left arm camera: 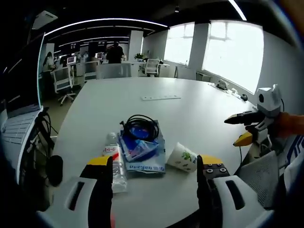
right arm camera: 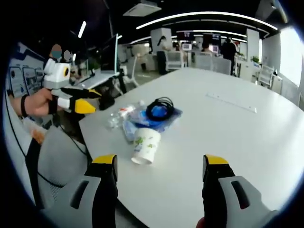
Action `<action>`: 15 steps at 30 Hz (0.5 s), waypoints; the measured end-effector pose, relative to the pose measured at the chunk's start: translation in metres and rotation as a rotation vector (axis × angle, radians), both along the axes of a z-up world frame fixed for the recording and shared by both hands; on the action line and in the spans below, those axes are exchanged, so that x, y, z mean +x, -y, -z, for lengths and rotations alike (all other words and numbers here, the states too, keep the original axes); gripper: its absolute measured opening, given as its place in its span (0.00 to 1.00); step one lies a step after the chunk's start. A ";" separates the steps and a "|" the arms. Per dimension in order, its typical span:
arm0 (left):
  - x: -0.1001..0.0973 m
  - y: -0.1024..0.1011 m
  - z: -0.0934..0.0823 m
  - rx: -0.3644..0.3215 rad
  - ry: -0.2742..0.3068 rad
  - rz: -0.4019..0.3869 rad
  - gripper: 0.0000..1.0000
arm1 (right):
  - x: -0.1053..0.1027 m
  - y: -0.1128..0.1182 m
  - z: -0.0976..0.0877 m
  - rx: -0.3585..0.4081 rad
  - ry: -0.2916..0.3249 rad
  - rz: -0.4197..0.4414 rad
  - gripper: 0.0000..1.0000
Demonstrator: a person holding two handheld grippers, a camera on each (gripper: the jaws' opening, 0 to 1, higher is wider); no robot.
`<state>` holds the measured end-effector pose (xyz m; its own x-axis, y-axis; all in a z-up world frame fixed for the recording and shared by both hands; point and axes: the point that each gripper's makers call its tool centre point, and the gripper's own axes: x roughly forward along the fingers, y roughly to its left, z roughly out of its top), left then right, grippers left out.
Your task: Arrange the tabletop items into an orderly group along one side of the table until the central work area is clear of visible clutter.
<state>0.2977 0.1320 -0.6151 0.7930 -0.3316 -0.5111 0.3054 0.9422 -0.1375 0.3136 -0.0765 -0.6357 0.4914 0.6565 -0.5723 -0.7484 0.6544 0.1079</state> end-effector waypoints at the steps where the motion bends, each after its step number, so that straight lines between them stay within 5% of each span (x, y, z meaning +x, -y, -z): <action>1: 0.000 0.000 0.000 -0.001 -0.001 -0.001 0.73 | 0.000 0.000 0.000 0.000 0.001 -0.001 0.72; 15: -0.001 -0.004 0.000 -0.005 -0.005 -0.012 0.73 | -0.004 -0.001 0.001 0.005 -0.007 0.000 0.72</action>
